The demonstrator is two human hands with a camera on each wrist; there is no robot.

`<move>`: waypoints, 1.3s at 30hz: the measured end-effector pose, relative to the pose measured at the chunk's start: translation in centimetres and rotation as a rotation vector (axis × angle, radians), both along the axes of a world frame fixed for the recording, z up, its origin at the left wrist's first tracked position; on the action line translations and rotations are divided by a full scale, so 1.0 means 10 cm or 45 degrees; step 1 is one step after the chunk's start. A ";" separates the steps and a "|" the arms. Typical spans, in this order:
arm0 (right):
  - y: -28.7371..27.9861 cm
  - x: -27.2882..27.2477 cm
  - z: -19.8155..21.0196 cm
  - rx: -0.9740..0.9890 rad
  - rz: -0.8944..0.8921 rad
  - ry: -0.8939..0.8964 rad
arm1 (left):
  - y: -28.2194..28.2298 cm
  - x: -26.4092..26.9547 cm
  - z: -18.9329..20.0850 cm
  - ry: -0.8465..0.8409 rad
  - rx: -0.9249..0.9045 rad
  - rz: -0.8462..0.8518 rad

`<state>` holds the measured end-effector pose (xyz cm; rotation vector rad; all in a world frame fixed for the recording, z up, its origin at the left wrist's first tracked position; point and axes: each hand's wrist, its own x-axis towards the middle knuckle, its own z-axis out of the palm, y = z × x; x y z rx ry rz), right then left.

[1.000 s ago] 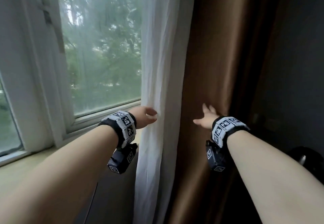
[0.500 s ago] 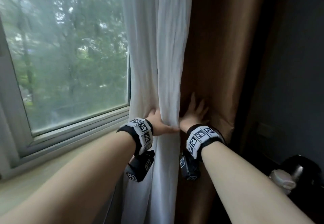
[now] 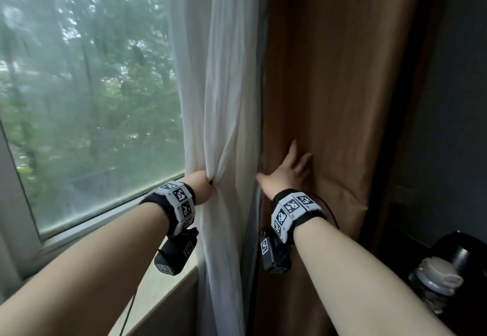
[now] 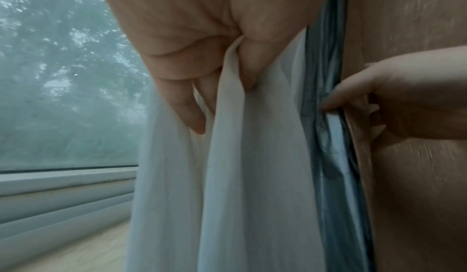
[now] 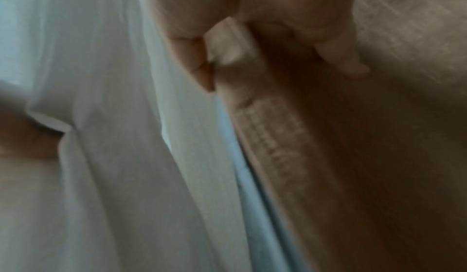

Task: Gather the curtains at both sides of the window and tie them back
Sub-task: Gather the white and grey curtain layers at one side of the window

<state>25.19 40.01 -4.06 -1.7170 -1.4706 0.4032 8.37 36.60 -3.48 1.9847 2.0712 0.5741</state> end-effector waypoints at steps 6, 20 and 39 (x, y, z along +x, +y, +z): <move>0.02 0.10 0.15 -0.019 -0.043 0.065 | 0.05 0.00 -0.02 0.001 0.015 -0.109; -0.36 0.69 0.07 -0.005 -0.085 -0.062 | -0.06 0.42 -0.14 -0.182 0.095 -0.406; -0.66 0.69 0.09 -0.142 0.369 0.169 | -0.44 1.16 -0.56 0.574 0.231 -0.691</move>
